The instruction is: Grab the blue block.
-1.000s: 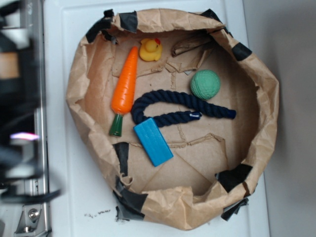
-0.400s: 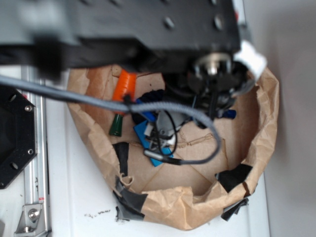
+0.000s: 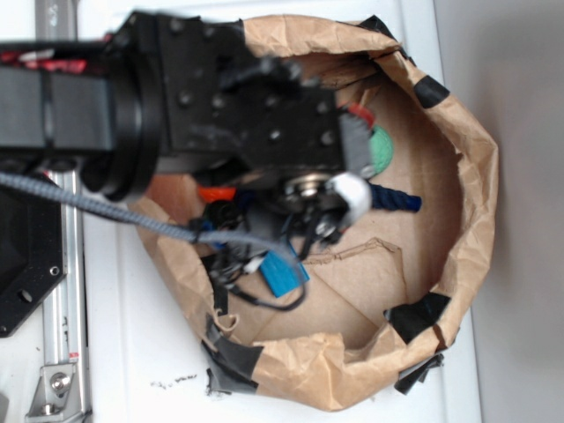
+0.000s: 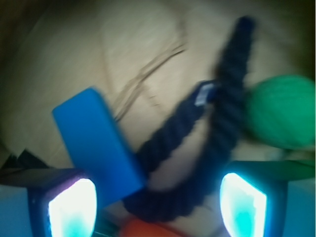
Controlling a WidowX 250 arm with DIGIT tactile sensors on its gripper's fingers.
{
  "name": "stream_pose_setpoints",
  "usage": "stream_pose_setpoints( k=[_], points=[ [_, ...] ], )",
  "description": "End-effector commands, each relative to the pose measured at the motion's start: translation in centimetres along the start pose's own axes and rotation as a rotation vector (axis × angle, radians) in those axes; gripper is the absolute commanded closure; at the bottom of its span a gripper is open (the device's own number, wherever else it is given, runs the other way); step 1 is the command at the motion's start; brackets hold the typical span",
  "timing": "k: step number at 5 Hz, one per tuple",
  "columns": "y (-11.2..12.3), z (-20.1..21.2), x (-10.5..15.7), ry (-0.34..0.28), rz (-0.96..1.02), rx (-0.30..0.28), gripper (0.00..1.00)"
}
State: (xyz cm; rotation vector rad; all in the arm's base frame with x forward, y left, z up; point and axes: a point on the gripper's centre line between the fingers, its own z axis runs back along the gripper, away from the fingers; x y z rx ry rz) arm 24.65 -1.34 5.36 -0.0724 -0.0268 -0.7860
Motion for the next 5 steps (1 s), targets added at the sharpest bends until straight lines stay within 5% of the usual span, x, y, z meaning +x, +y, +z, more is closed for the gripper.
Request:
stream_pose_setpoints(
  k=[1,3,4,5],
  points=[
    [-3.4,-1.3,1.7,-0.124,-0.246,0.01,0.0],
    [-4.4,-6.0,2.9,-0.023,-0.284,0.076,0.0],
    [-3.7,-5.2,3.1,-0.021,-0.222,0.102,1.0],
    [-0.4,0.1,3.0,-0.081,0.014,0.135,1.0]
  ],
)
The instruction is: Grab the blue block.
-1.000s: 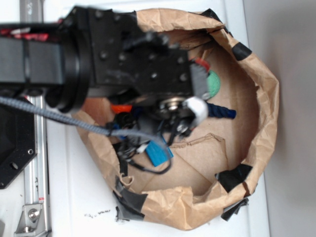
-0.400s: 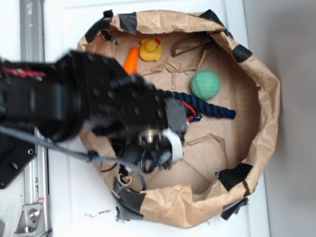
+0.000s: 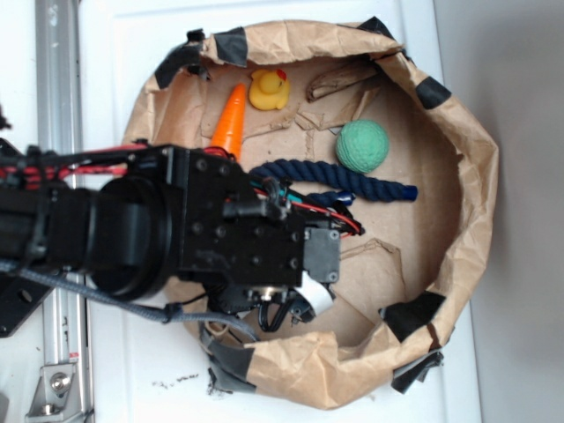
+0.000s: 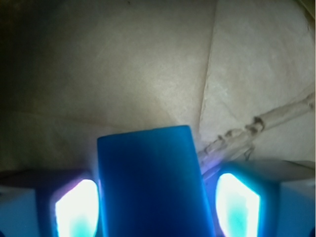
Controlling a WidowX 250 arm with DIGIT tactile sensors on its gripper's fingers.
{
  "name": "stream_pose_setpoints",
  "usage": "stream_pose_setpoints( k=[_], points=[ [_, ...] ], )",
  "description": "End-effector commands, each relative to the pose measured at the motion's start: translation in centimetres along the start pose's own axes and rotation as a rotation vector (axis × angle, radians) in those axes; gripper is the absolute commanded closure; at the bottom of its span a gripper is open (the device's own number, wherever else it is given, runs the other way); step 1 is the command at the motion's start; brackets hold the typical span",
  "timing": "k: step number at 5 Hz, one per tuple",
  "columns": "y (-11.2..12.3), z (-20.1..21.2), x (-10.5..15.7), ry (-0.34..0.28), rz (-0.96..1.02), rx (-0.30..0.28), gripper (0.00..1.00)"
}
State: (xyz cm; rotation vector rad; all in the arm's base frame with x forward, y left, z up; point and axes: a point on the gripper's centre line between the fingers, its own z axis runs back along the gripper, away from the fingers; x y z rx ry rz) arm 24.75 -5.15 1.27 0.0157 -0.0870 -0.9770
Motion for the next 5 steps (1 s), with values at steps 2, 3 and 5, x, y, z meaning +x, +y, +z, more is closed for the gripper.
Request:
stream_pose_setpoints(
  k=[2,3,5],
  points=[
    [6.1,14.1,-1.7,-0.099,0.618,0.078,1.0],
    [4.6,16.3,-0.9,-0.106,0.673,0.027,1.0],
    [1.8,15.7,-1.4,-0.132,0.851,0.09,1.0]
  ],
)
